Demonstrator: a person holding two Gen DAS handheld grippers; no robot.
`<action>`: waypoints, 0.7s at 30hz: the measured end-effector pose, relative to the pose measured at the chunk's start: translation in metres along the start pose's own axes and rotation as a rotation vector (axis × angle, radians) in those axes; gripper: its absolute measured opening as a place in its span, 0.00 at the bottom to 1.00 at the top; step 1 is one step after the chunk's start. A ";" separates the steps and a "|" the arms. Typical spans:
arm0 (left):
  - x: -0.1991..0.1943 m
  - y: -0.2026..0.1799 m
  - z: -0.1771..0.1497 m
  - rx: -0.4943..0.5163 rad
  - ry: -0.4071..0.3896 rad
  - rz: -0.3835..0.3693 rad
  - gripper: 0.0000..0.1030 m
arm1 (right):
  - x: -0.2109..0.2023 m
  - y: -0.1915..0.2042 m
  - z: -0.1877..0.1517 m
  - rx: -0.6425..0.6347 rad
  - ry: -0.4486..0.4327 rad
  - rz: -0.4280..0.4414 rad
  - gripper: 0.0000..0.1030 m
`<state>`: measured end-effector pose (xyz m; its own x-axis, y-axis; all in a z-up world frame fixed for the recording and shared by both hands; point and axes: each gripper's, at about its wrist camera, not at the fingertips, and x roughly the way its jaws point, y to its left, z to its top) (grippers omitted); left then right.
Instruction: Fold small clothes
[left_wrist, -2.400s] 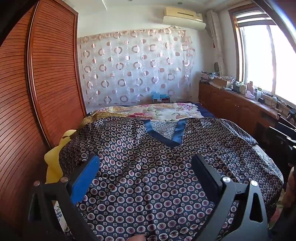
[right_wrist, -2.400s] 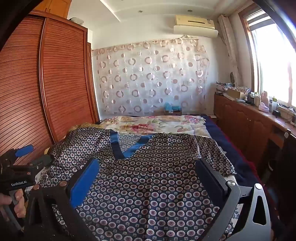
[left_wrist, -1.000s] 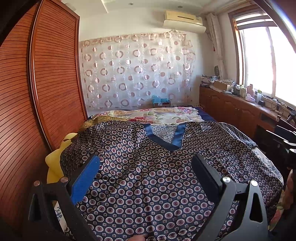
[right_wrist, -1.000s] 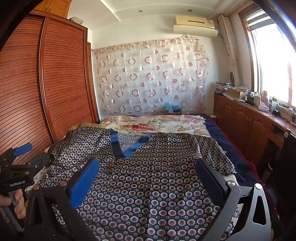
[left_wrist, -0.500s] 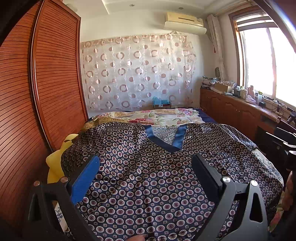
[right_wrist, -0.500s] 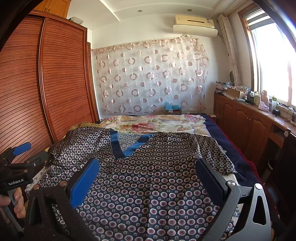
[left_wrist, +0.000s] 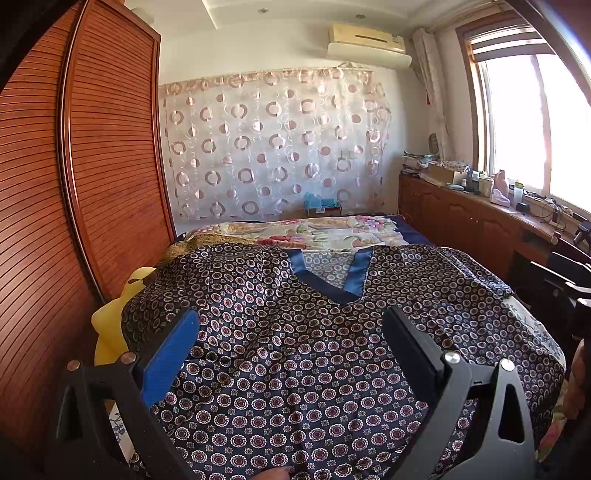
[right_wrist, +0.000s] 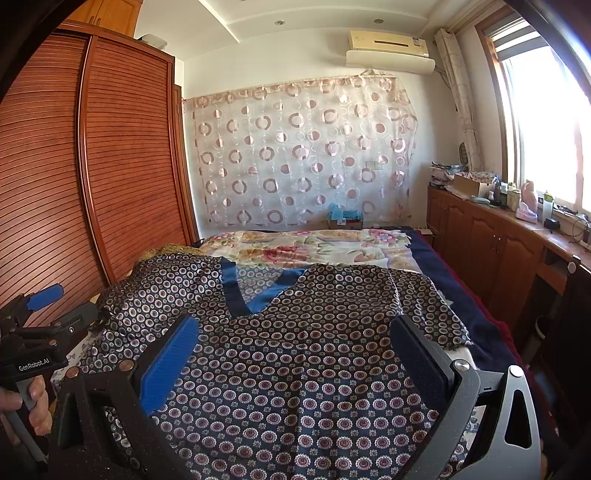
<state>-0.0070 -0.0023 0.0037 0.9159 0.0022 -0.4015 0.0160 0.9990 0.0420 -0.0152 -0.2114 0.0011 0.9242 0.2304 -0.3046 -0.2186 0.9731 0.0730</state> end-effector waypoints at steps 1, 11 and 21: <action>0.000 0.000 0.000 0.000 0.000 0.000 0.97 | 0.000 0.000 0.000 0.001 0.001 0.000 1.00; -0.001 0.000 0.001 0.002 -0.004 0.000 0.97 | 0.000 -0.001 0.001 0.000 -0.004 0.000 1.00; -0.003 0.001 0.002 0.003 -0.008 0.000 0.97 | 0.000 0.000 0.002 0.000 -0.006 0.002 1.00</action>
<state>-0.0085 -0.0011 0.0069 0.9191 0.0019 -0.3940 0.0170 0.9989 0.0446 -0.0149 -0.2117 0.0030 0.9257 0.2323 -0.2985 -0.2204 0.9726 0.0733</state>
